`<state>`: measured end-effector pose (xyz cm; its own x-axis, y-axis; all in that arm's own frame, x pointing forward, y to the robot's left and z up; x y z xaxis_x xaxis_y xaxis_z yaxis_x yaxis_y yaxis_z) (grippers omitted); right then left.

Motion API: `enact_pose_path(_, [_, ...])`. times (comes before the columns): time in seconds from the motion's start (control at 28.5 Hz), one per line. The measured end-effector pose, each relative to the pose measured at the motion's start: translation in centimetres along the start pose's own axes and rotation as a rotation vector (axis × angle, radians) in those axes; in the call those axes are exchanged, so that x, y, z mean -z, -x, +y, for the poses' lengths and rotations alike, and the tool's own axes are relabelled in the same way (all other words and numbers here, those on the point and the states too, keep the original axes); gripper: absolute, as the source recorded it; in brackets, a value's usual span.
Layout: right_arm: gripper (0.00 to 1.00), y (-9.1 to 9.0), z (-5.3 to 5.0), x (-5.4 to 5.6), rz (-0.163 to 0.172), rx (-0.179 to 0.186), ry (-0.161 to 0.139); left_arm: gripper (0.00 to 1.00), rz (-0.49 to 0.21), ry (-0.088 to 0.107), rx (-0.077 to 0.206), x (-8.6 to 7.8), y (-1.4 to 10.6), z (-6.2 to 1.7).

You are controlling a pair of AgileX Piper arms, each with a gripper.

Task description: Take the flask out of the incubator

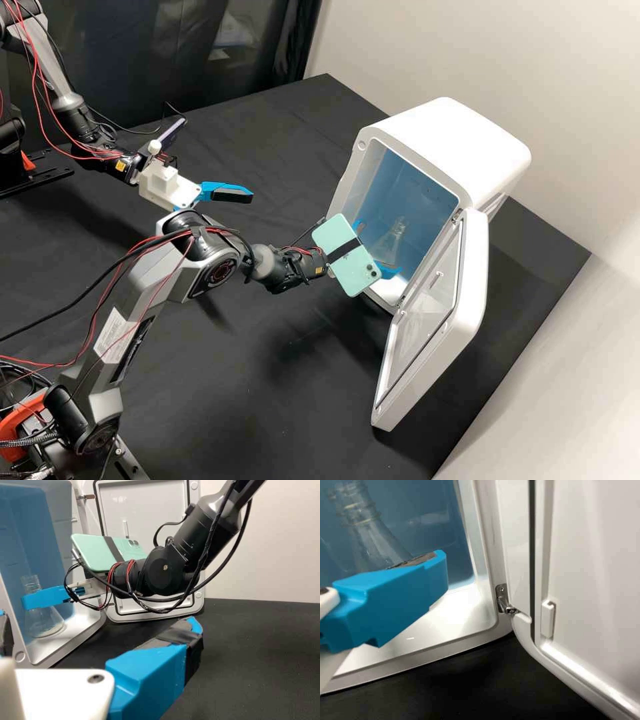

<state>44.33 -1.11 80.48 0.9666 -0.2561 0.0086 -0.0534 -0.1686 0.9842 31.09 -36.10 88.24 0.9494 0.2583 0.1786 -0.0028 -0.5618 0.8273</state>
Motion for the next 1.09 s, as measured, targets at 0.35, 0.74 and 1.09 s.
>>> enact_pose_path(0.35, [0.00, -0.01, 0.09, -0.04, 0.000, -0.002, -0.009, 1.00, -0.002, 0.000, -0.009, -0.06, 0.08, 0.29])
enact_pose_path(0.74, [1.00, -0.01, 0.09, -0.04, 0.000, -0.002, -0.009, 1.00, -0.002, 0.000, -0.009, -0.06, 0.08, 0.29])
enact_pose_path(1.09, [1.00, -0.01, 0.12, -0.07, -0.004, -0.005, 0.005, 1.00, -0.002, 0.000, -0.009, -0.06, 0.08, 0.29])
